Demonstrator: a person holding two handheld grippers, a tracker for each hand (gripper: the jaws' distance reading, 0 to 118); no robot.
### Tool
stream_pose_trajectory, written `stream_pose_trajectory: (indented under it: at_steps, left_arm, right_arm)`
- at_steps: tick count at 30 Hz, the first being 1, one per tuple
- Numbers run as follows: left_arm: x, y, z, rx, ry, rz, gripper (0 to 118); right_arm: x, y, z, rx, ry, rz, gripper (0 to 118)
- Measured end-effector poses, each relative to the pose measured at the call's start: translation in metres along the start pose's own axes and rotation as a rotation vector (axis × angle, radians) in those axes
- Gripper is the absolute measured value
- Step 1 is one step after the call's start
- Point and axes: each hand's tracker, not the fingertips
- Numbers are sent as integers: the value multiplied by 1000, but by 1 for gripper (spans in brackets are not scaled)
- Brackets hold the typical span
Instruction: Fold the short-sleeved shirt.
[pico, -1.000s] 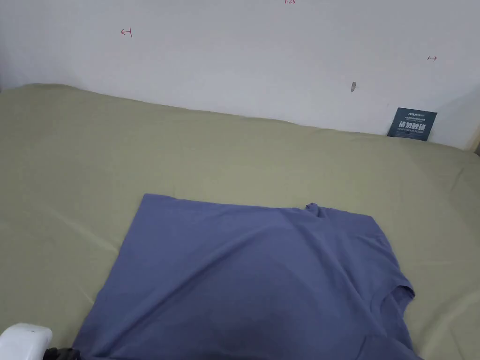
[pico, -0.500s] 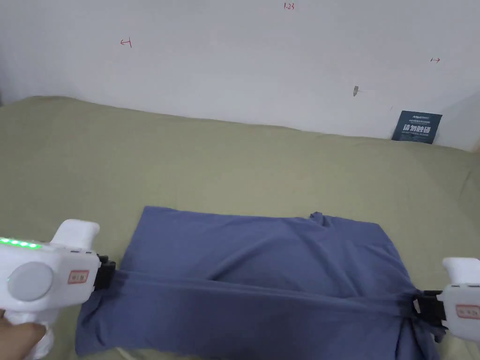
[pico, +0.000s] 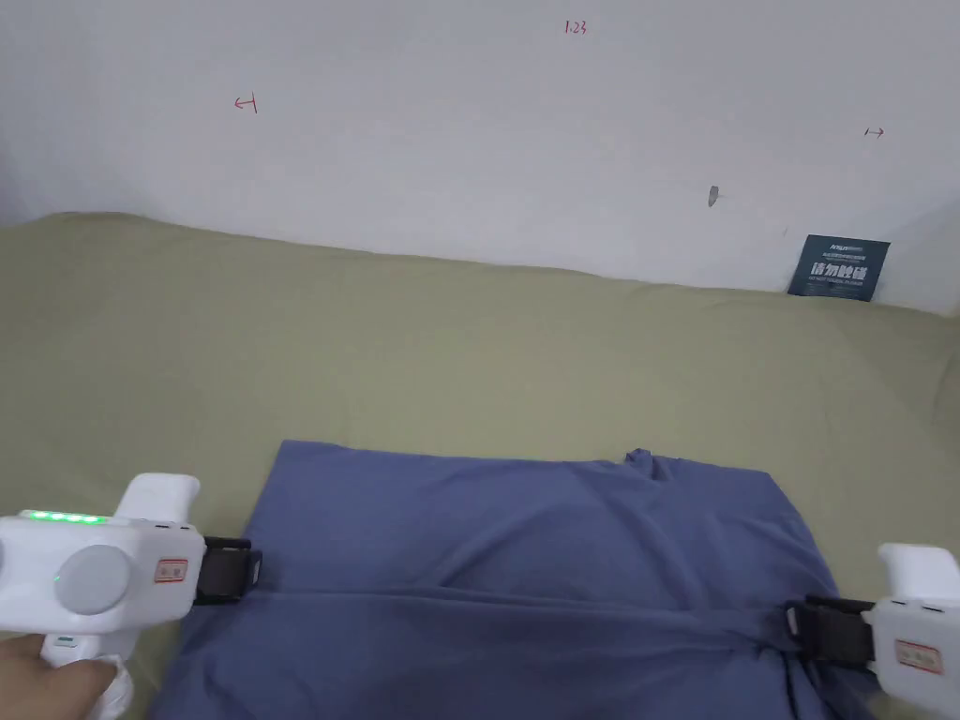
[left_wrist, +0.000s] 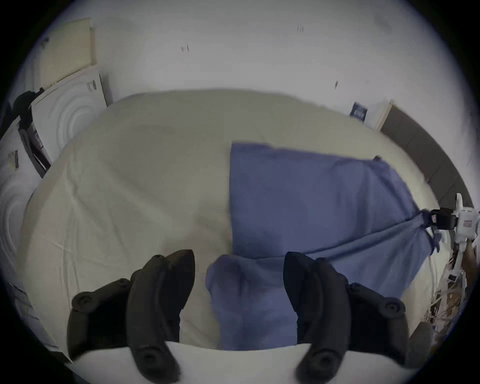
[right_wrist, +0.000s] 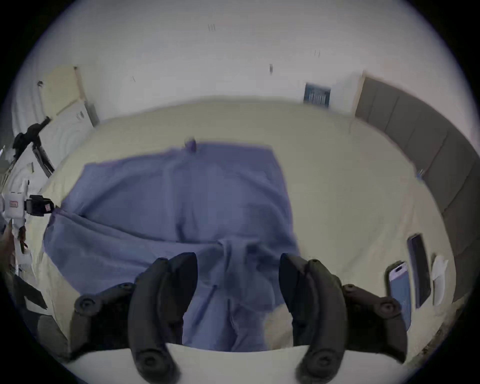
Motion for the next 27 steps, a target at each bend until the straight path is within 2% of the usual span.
stream_pose_trajectory:
  at_steps: [3, 6, 7, 8, 9, 10, 12, 14, 19, 21, 22, 23, 24, 25, 26, 27]
  left_arm:
    - [15, -16, 71, 237, 46, 26, 77]
    - [31, -46, 133, 481, 104, 74, 69]
    - [38, -59, 151, 541, 139, 74, 59]
    - [47, -70, 164, 586, 199, 66, 43]
    - [53, -81, 174, 636, 261, 65, 19]
    - [55, -92, 181, 679, 304, 57, 2]
    - [57, -105, 197, 695, 300, 88, 1]
    - [54, -115, 208, 671, 247, 97, 1]
    - [46, -114, 203, 608, 255, 51, 0]
    - [37, -108, 190, 508, 145, 70, 1]
    - [36, -104, 178, 419, 84, 83, 9]
    - [33, -101, 163, 349, 64, 90, 29]
    - [29, -100, 148, 314, 58, 105, 58]
    - [26, -99, 131, 286, 57, 108, 92]
    - [25, -99, 114, 250, 53, 108, 97]
    - [24, -97, 101, 204, 48, 86, 97]
  right_arm:
    - [-15, -11, 65, 261, -31, 27, 69]
    - [-32, -30, 124, 425, -34, -37, 63]
    - [-42, -36, 140, 463, -23, -58, 49]
    - [-49, -45, 156, 503, -16, -62, 23]
    - [-56, -51, 166, 532, -26, -57, 0]
    - [-64, -59, 177, 549, -60, -41, 0]
    - [-79, -72, 186, 576, -167, 24, 0]
    - [-85, -82, 194, 565, -127, 20, 0]
    - [-90, -77, 191, 545, -89, 16, 0]
    - [-91, -72, 188, 538, -84, 3, 0]
    - [-90, -70, 185, 531, -77, 1, 0]
    - [-86, -67, 184, 528, -74, 2, 0]
    - [-85, -65, 182, 523, -72, 2, 0]
    - [-84, -63, 180, 516, -71, -1, 0]
    - [-82, -61, 178, 508, -69, -5, 0]
    - [-79, -60, 178, 497, -67, -11, 0]
